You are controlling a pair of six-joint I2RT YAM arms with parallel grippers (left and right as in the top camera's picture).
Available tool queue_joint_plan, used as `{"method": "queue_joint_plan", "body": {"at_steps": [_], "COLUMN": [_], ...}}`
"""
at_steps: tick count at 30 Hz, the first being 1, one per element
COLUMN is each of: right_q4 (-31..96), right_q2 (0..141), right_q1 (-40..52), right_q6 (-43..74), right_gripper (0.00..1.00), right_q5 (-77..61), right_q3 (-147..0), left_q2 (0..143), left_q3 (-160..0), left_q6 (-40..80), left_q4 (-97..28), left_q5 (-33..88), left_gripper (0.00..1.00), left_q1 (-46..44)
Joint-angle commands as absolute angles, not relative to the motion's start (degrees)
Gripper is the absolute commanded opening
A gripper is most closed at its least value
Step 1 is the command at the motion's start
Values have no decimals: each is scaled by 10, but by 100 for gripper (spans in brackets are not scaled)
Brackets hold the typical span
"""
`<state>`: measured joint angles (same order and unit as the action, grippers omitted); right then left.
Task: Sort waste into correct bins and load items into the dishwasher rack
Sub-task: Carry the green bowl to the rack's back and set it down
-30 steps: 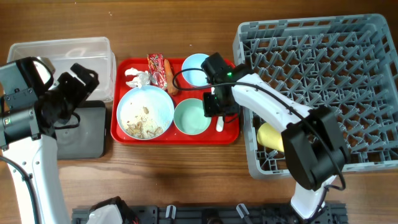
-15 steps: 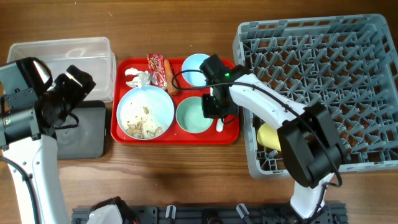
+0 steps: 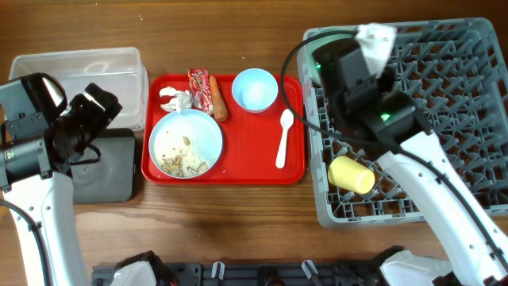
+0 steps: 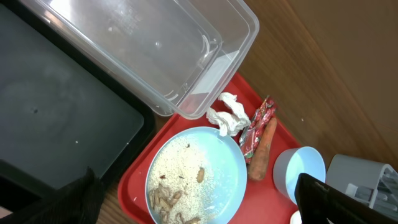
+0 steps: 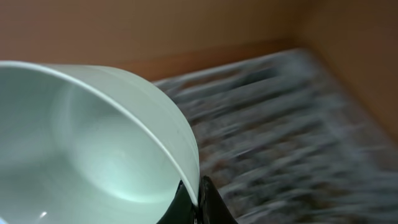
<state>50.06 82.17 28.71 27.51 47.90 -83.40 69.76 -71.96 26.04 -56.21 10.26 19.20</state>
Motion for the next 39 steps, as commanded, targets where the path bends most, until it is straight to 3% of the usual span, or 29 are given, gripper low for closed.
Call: {"method": "queue_joint_plan", "body": {"at_steps": [1, 7, 13, 24, 32, 34, 35, 36, 39], "right_q4": [502, 494, 477, 444, 444, 443, 443, 444, 453], "right_q2": [874, 929, 997, 1099, 1108, 1108, 1108, 1108, 1105], "right_q1": [221, 91, 25, 32, 110, 140, 160, 174, 208], "right_q6": [229, 209, 167, 133, 106, 85, 78, 77, 75], "right_gripper": [4, 4, 4, 4, 4, 14, 35, 43, 50], "right_q5": [728, 737, 674, 646, 626, 625, 624, 624, 613], "right_q3": [-829, -829, -829, -829, -829, -829, -829, -830, -841], "left_q2": [695, 695, 695, 695, 695, 695, 695, 695, 695], "left_q3": [-724, -724, -724, -724, -724, -724, -724, -724, -724], "left_q6": [262, 262, 262, 262, 262, 262, 262, 262, 262], "left_q4": [-561, -561, -561, -561, -561, -561, -561, -561, -561], "left_q5": [93, 93, 93, 93, 93, 93, 93, 93, 93], "left_gripper": [100, 100, 100, 100, 100, 100, 100, 100, 100], "left_q1": [194, 194, 194, 194, 194, 194, 194, 194, 194]}}
